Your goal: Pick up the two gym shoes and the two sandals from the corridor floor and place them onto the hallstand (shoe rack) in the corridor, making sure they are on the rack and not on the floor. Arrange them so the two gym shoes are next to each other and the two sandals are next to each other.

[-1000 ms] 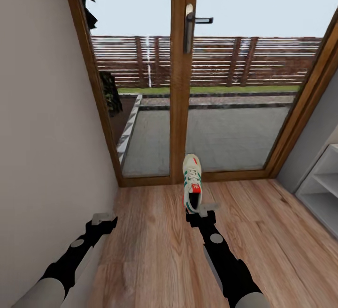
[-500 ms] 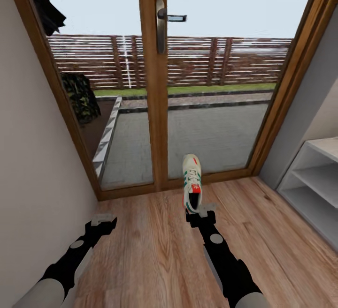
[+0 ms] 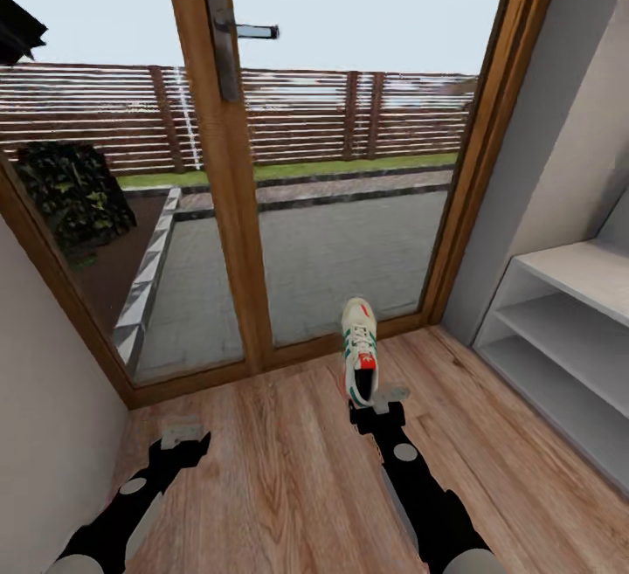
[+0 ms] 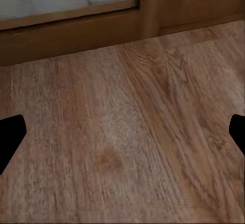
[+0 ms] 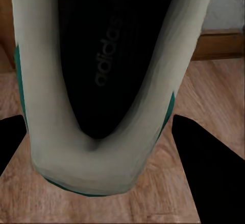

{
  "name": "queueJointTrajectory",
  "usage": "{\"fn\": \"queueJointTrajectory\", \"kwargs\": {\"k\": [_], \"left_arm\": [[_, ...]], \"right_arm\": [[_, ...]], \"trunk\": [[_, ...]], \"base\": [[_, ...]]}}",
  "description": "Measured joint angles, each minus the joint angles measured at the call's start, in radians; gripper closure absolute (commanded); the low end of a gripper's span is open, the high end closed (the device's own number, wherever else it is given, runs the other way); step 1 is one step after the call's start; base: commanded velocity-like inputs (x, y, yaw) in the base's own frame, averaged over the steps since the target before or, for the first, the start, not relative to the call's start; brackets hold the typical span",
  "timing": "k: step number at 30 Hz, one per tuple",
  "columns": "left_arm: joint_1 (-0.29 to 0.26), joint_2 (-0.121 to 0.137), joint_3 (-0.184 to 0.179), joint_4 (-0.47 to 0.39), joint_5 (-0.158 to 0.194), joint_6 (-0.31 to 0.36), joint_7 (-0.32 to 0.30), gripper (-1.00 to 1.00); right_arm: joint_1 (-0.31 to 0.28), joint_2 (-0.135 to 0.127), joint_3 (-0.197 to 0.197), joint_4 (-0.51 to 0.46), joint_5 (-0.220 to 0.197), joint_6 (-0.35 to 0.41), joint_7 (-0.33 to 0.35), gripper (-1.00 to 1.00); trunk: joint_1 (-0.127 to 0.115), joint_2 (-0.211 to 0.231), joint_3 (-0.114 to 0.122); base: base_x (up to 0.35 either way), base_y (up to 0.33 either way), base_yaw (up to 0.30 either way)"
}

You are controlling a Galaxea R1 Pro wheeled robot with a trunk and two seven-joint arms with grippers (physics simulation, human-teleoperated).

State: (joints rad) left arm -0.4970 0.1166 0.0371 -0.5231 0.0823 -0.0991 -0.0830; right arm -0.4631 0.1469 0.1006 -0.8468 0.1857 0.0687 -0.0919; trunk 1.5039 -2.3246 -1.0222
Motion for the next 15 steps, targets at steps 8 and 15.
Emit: {"fn": "queueJointTrajectory", "kwargs": {"k": [8, 15], "left_arm": [[0.083, 0.000, 0.001, 0.001, 0.005, -0.001, 0.004, -1.00], [0.170, -0.002, 0.007, 0.101, 0.012, -0.205, 0.005, -1.00]], "right_arm": [[0.054, -0.085, -0.002, 0.252, 0.001, -0.211, 0.001, 1.00], [0.058, -0.140, -0.028, 0.551, 0.003, -0.451, 0.001, 1.00]], "trunk": [[0.000, 0.000, 0.004], [0.000, 0.000, 0.007]], "base": [[0.256, -0.017, -0.289], [0.014, 0.000, -0.290]]}}
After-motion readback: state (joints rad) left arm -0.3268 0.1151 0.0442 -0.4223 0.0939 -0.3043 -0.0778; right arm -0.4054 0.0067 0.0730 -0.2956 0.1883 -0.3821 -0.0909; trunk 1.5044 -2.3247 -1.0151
